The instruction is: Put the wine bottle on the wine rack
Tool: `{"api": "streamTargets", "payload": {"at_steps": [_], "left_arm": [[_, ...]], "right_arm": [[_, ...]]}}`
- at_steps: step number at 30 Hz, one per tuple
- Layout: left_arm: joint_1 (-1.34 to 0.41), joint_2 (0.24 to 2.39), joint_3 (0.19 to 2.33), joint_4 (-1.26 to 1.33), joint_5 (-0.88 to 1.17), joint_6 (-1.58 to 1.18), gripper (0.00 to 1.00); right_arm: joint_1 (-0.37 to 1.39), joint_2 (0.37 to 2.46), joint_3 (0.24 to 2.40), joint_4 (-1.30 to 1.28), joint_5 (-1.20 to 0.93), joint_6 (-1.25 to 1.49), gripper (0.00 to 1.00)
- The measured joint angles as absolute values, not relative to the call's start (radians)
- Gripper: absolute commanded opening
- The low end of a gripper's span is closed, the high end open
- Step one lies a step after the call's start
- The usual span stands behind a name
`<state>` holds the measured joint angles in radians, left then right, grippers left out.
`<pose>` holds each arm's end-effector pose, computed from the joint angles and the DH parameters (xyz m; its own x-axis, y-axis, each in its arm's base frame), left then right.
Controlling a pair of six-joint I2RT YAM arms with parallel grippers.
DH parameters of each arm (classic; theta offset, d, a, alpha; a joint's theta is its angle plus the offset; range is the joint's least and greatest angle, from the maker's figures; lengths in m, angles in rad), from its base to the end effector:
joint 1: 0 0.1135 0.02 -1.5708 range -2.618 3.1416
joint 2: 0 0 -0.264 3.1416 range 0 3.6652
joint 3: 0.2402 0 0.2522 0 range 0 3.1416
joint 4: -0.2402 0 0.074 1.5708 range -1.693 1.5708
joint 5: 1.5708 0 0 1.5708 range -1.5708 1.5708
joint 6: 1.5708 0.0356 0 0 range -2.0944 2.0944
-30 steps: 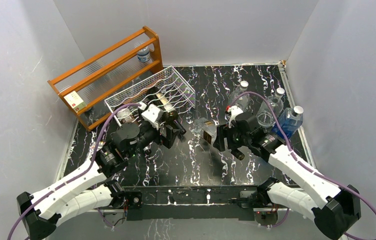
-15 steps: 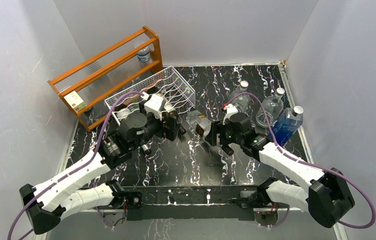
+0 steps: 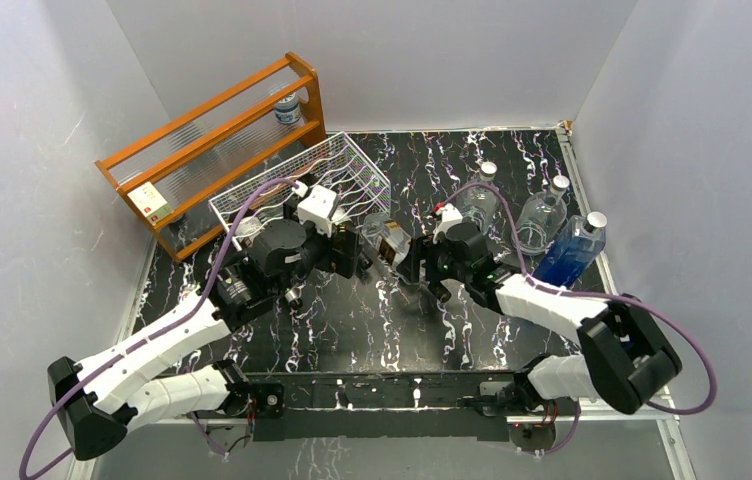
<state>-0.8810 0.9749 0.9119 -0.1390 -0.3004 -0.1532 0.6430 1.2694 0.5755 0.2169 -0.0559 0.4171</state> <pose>0.1519 -0.1675 0.3548 -0.2105 0.0261 -0.9773 0.5264 0.8454 -0.0908 0.2114 0.1609 0.2048 -0.5945 0.0600 -0.8018 -0.4348 0.8149 0.3833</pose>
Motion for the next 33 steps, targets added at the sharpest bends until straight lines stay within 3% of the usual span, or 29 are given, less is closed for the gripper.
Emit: {"api": "streamTargets", "payload": {"at_steps": [8, 23, 33], "left_arm": [[-0.881, 0.969, 0.916, -0.180, -0.320, -0.159, 0.98], [-0.881, 0.948, 0.930, -0.211, -0.352, -0.157, 0.98], [-0.881, 0.947, 0.932, -0.212, -0.352, -0.157, 0.98]], "right_arm": [[0.643, 1.398, 0.586, 0.342, -0.059, 0.433, 0.00], [0.643, 1.410, 0.610, 0.414, -0.078, 0.439, 0.00], [0.643, 1.536, 0.629, 0.552, -0.077, 0.438, 0.00]]}}
